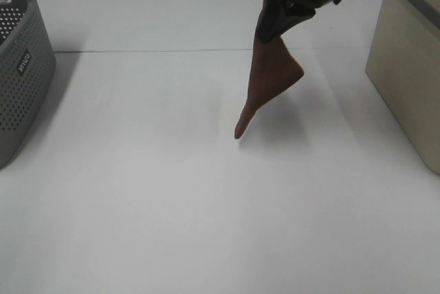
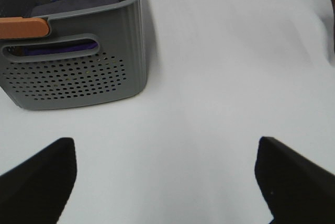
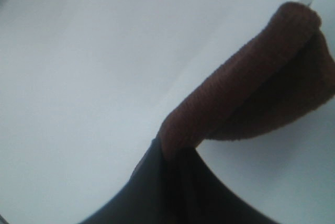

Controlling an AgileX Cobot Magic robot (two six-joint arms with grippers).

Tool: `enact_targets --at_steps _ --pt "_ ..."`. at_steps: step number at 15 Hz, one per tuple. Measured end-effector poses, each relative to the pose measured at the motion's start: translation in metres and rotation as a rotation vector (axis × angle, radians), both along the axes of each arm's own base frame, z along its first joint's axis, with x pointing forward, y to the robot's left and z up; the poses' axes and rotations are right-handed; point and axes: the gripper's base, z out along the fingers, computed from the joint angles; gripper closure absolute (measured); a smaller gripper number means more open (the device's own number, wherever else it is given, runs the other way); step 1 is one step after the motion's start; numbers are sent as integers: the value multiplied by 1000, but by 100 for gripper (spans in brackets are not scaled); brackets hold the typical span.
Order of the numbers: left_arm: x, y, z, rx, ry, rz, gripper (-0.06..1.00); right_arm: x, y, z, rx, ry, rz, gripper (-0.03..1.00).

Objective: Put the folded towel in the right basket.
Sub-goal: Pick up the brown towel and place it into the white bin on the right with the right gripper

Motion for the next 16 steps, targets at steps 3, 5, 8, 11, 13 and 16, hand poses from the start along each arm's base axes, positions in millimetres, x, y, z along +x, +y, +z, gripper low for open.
enact_targets --at_steps 3,5,8,11,13,16 --pt "0 0 0 0 0 0 7 -17 -21 44 -120 -125 -30 96" --pt "0 0 0 0 0 0 7 -26 -34 65 -208 -193 -65 96" --pt "0 0 0 0 0 0 7 -35 -54 88 -318 -284 -100 96" --pt "0 0 0 0 0 0 7 -28 -90 107 -327 -296 -204 96" --pt "0 0 0 0 0 0 7 -24 -123 123 -313 -315 -299 96" --pt "0 0 0 0 0 0 7 -23 -172 129 -265 -288 -419 96"
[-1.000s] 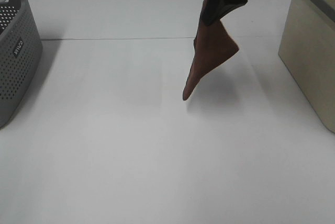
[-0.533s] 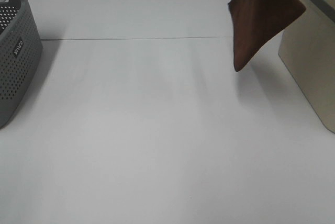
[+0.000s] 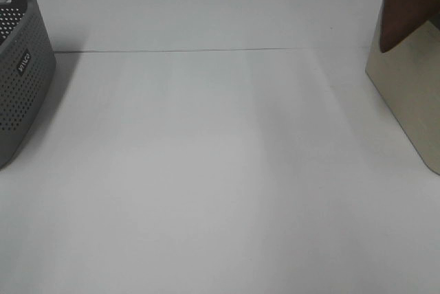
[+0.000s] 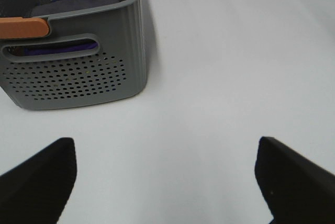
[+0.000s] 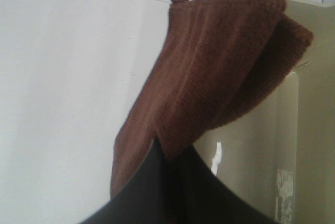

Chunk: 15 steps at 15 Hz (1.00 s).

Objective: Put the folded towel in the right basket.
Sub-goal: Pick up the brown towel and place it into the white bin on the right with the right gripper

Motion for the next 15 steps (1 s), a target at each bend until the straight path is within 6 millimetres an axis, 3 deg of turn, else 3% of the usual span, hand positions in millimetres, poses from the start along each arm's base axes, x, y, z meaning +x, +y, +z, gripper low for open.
enact_targets --at_steps 2,3,5,8,12,15 --pt "0 0 0 0 0 0 7 -2 -38 0 77 -6 -62 96" --pt "0 0 0 0 0 0 7 -3 -45 1 98 -10 -76 96" --pt "0 0 0 0 0 0 7 -6 -78 0 151 -19 -150 96" --pt "0 0 0 0 0 0 7 -1 -115 -22 180 32 -239 96" --pt "0 0 0 0 0 0 7 21 -130 -63 210 127 -272 96" --pt "0 0 0 0 0 0 7 37 -138 -98 213 199 -301 86"
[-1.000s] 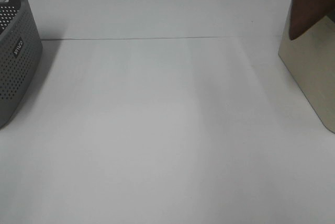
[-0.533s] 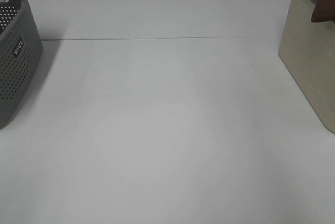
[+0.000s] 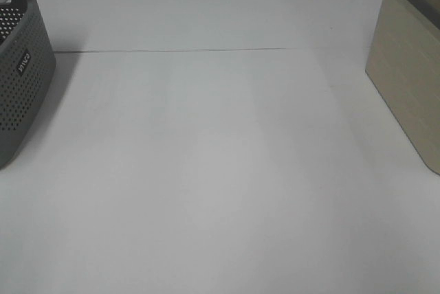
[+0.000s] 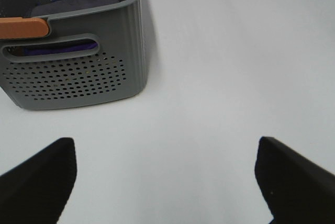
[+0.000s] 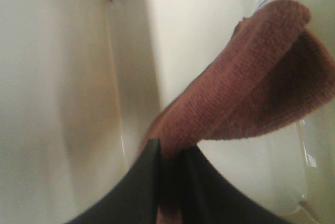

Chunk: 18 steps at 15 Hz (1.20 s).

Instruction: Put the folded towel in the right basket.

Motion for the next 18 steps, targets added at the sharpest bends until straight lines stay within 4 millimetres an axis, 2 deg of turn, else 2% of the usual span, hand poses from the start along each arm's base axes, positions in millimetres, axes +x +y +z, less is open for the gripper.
enact_targets --at_steps 1,2,4,5,6,8,11,13,14,15,16,17,18 --pt "0 0 0 0 0 0 7 4 -2 -11 6 26 -12 80" --pt "0 0 0 0 0 0 7 7 -3 -18 18 41 -28 70" --pt "0 0 0 0 0 0 7 8 -4 -22 28 51 -46 39" --pt "0 0 0 0 0 0 7 8 -4 -22 29 51 -48 27" --pt "0 0 0 0 0 0 7 8 -4 -21 30 47 -50 22" --pt "0 0 0 0 0 0 7 2 1 -4 47 8 -49 18" --pt "0 0 0 0 0 0 7 -13 13 34 71 -84 -40 17" --pt "0 0 0 0 0 0 7 -21 17 49 79 -123 -36 17" --pt "0 0 0 0 0 0 7 -31 23 69 96 -175 -42 17" --pt "0 0 0 0 0 0 7 -31 23 69 96 -175 -42 17" --pt "0 0 0 0 0 0 7 -37 26 79 98 -200 -41 17" --pt "0 0 0 0 0 0 7 -51 38 101 64 -249 -19 17" --pt "0 0 0 0 0 0 7 -59 49 110 49 -269 3 17"
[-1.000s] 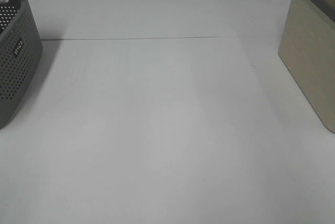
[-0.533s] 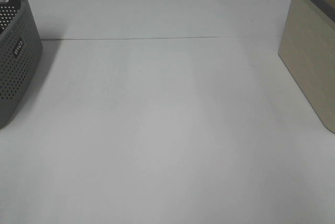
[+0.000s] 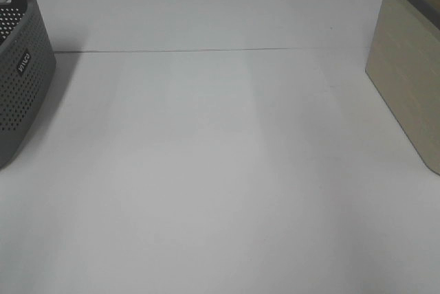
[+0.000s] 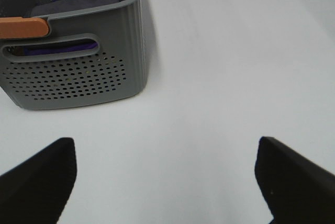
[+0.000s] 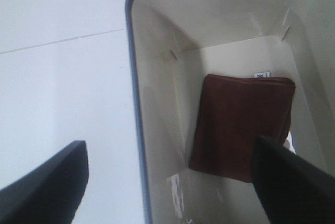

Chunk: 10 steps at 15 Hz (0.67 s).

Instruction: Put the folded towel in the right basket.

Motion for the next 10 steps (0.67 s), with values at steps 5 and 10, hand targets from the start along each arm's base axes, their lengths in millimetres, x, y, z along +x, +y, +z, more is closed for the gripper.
enact_targets --at_steps 5,10 --pt "0 0 0 0 0 0 7 -50 64 6 -38 24 151 17" --pt "0 0 0 0 0 0 7 -118 91 -6 -54 61 190 17"
